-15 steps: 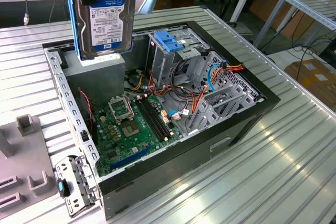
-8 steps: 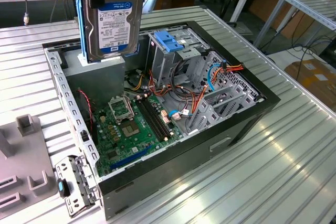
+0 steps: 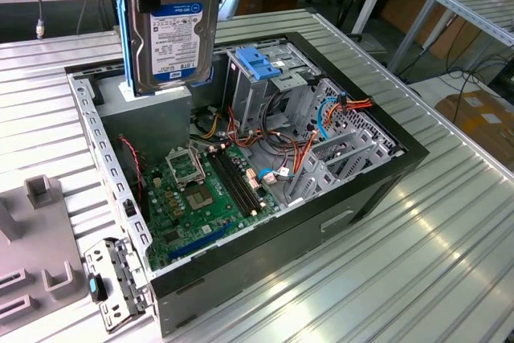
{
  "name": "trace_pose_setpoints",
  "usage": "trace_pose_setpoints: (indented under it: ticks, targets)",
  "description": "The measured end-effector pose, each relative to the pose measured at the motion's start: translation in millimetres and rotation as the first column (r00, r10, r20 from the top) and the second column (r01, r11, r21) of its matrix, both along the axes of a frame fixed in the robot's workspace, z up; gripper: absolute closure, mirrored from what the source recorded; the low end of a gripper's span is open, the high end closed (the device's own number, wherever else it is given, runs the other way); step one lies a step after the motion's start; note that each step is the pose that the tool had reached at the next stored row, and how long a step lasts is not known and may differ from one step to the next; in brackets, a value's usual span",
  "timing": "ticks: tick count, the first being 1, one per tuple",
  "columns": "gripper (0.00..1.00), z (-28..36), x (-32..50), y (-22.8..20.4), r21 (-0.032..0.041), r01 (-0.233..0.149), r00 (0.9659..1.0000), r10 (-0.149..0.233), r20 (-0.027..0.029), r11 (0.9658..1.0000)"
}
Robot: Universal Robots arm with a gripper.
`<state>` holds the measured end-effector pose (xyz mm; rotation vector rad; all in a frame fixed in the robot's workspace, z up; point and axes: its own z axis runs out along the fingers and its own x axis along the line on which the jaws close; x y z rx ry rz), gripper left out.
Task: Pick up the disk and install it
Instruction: 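Insert the disk into the insertion slot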
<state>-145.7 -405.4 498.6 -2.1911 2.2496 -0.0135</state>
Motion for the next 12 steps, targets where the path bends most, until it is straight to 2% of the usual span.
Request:
trace_pose_setpoints:
  ticks: [4, 7, 8, 12]
  targets:
    - [0.63, 0.0, 0.0, -2.1, -0.0027, 0.0, 1.0, 0.0, 0.0, 1.0]
    - [0.63, 0.0, 0.0, -5.0, -0.0103, 0.0, 1.0, 0.0, -0.0001, 0.9999]
    - [0.63, -0.1, 0.0, -7.2, -0.0116, 0.0, 1.0, 0.0, -0.0001, 0.9999]
    - [0.63, -0.6, 0.0, -20.9, -0.016, 0.0, 1.0, 0.0, 0.0, 0.9999]
